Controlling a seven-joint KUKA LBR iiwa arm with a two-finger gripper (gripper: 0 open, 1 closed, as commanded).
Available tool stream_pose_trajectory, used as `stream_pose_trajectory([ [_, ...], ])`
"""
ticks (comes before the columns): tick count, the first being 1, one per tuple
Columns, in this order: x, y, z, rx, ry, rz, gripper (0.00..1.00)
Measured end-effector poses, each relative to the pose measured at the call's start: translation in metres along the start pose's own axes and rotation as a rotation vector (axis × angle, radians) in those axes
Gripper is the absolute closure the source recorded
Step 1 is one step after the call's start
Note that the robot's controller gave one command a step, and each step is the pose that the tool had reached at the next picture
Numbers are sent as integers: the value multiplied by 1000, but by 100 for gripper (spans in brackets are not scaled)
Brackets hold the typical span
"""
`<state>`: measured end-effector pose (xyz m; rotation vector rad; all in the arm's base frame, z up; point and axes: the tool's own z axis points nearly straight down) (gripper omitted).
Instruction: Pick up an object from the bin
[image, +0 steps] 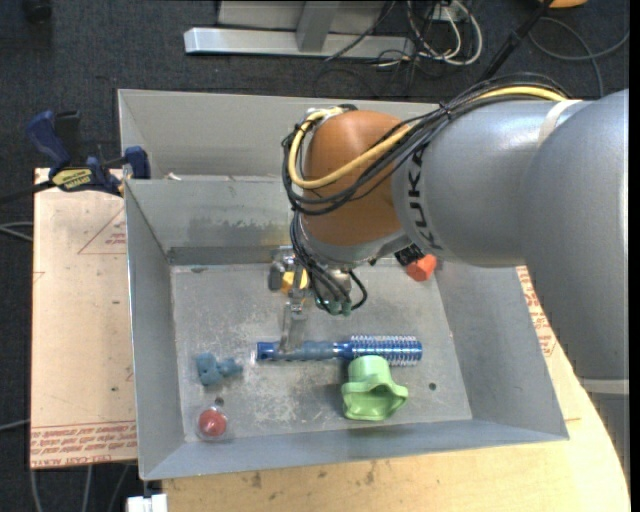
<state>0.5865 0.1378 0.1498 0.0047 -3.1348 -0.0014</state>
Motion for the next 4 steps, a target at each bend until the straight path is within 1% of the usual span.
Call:
stream_pose_trajectory([
  [1,-2,-1,-5,-1,-8,3,100],
  [2,-2,-1,-4,-1,-8,4,0],
  [3,54,-33,74,2,-2,-317,0],
  [4,54,-28,80,0,-7,-234,0],
])
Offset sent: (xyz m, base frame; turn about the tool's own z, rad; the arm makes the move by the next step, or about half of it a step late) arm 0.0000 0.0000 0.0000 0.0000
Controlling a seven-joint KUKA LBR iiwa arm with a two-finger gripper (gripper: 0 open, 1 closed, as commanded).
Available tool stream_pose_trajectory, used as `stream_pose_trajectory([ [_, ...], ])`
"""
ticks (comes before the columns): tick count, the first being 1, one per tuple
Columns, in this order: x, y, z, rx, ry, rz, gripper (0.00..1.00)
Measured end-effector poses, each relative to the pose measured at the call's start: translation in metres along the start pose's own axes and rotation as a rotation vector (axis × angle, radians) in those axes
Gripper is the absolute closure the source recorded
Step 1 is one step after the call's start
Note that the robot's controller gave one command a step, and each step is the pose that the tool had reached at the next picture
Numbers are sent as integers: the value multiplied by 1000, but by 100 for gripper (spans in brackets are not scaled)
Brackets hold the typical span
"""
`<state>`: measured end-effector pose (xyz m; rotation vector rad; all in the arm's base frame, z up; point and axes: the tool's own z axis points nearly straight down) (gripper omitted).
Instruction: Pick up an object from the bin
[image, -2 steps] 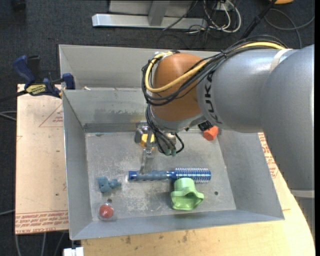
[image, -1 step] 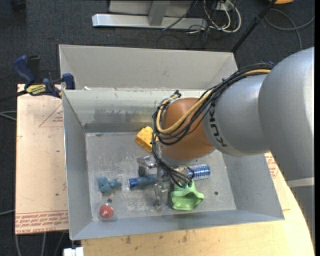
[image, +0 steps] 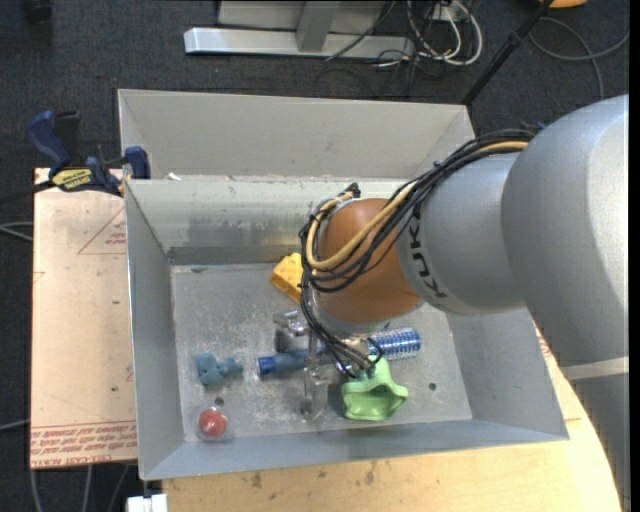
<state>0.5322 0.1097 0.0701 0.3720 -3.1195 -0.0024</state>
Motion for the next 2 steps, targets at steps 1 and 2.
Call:
stream_pose_trajectory([
  [1,1,0,0,0,0,206,0],
  [2,1,-1,0,0,-1,208,100],
])
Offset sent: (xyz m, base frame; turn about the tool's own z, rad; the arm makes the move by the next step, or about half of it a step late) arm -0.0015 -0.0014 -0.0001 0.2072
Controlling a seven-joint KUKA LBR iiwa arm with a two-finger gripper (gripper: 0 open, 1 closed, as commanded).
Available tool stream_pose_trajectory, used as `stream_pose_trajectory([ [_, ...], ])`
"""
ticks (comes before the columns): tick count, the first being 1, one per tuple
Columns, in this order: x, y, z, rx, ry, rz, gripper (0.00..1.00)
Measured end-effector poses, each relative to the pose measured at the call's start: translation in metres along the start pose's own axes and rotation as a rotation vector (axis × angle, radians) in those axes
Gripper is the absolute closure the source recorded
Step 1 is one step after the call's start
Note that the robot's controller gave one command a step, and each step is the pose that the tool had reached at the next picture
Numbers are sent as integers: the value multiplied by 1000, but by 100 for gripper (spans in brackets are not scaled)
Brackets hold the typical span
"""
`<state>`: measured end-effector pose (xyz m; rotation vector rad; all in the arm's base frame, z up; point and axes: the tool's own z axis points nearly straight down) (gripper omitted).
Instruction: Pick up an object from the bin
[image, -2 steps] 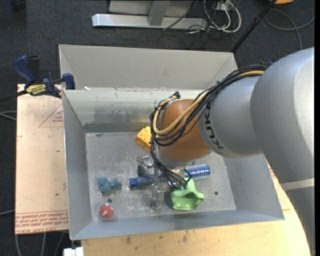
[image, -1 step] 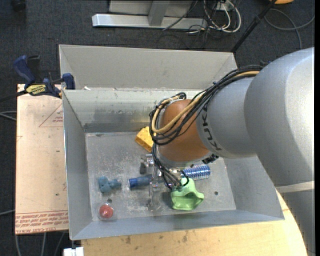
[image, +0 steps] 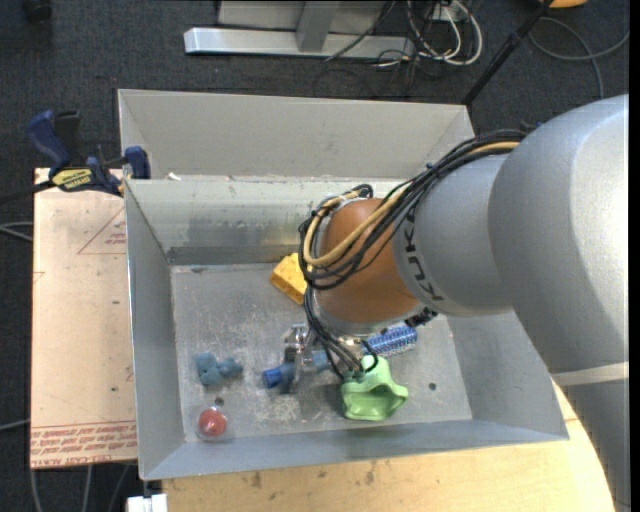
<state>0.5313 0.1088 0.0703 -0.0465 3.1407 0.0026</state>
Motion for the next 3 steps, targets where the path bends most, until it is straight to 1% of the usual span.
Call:
stream_pose_trajectory([
  [1,0,0,0,0,0,1,0],
  [2,22,19,1,0,1,77,0],
  [3,0,-2,-35,2,-4,-328,0],
])
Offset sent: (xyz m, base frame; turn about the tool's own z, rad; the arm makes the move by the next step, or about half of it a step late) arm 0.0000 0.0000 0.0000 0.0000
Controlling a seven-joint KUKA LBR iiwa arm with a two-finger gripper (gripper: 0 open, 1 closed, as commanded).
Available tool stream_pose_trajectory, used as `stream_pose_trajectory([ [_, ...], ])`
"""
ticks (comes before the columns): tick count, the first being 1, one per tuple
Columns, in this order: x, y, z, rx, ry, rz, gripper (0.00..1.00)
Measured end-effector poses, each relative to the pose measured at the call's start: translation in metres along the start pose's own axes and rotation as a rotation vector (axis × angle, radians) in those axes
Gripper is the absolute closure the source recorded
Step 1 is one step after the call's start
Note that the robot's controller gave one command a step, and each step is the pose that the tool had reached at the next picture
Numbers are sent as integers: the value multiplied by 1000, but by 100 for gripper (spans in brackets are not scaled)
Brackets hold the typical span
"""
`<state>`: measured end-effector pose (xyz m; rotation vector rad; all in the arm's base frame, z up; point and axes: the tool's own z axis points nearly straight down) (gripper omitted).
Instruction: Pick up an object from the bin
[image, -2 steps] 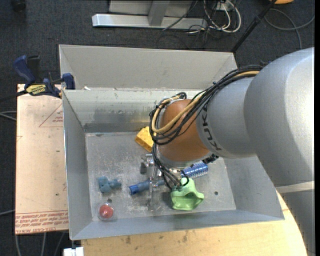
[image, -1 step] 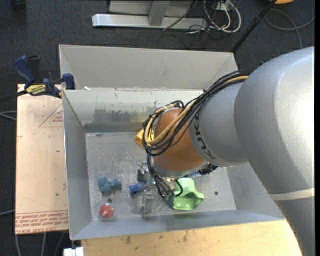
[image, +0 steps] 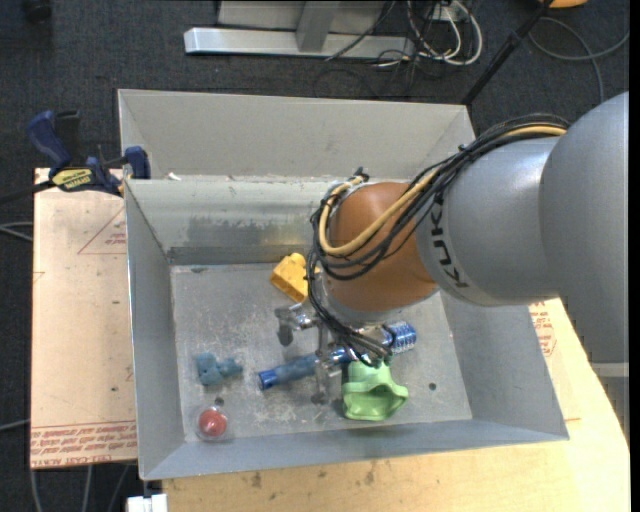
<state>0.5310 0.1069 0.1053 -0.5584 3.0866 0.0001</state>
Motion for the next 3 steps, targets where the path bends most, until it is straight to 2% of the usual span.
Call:
stream_pose_trajectory([
  [1,-1,-9,37,-2,6,-48,0],
  [2,-2,-9,35,-2,3,-47,100],
  [3,-3,0,-100,0,-6,-87,100],
])
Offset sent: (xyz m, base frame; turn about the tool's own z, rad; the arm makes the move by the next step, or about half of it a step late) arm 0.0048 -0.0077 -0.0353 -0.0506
